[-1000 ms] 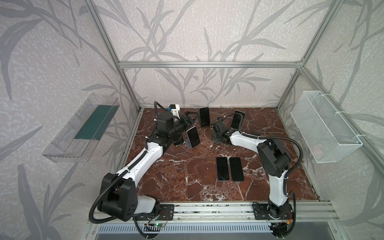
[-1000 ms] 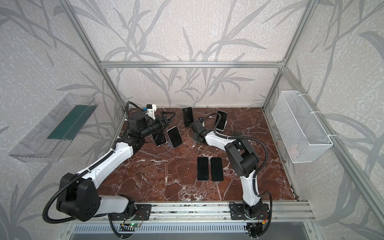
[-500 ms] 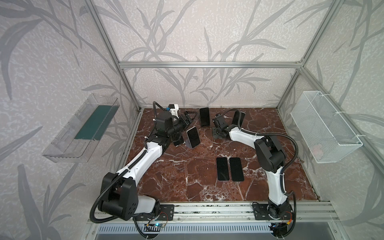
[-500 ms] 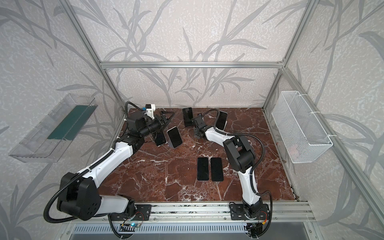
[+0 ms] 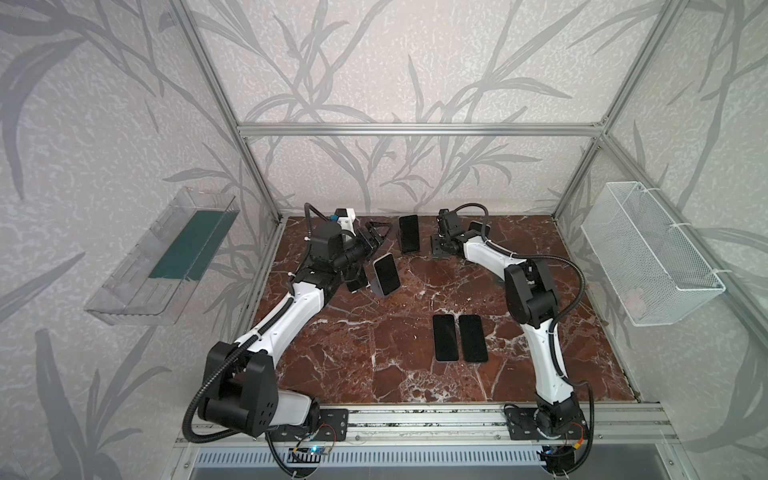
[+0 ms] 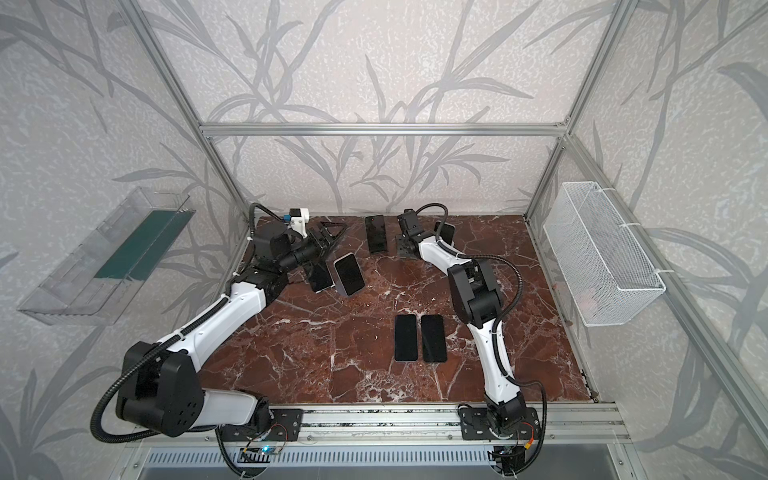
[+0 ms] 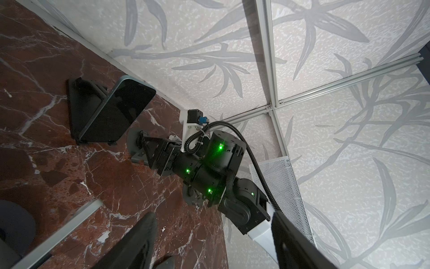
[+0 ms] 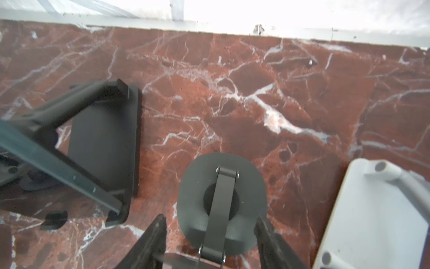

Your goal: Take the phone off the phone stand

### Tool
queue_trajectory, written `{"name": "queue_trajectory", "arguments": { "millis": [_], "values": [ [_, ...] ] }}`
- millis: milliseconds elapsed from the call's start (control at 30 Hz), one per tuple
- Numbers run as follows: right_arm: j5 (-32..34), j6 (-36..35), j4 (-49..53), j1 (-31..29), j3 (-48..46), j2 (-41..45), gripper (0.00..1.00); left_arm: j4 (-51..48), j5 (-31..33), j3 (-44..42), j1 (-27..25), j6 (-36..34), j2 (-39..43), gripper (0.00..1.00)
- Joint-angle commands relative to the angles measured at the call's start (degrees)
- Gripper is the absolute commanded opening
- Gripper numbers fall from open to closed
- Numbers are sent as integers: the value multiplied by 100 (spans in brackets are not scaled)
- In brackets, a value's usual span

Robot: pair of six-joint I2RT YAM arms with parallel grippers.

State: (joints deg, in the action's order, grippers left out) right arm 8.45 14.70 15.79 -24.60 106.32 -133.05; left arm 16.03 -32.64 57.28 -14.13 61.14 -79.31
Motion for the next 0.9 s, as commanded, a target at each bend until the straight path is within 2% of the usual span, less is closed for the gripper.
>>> {"name": "queue_trajectory", "arguments": {
  "millis": [0,200,467,600,867],
  "values": [
    [-263,-170,233,25,180,-85,60,206,-102,117,33,73,-71,78],
    [-534,-235,176,35,142,-85,62,251,-130,118,33,103,-92,78],
    [-576,-248,203,34,82,5,62,264,-142,108,33,108,-86,78],
    [-765,-233,415,27,99,147,73,260,-133,108,33,99,-76,78],
    [-430,-212,701,-24,-86,1119,78,280,-181,135,33,108,14,78]
  ]
}}
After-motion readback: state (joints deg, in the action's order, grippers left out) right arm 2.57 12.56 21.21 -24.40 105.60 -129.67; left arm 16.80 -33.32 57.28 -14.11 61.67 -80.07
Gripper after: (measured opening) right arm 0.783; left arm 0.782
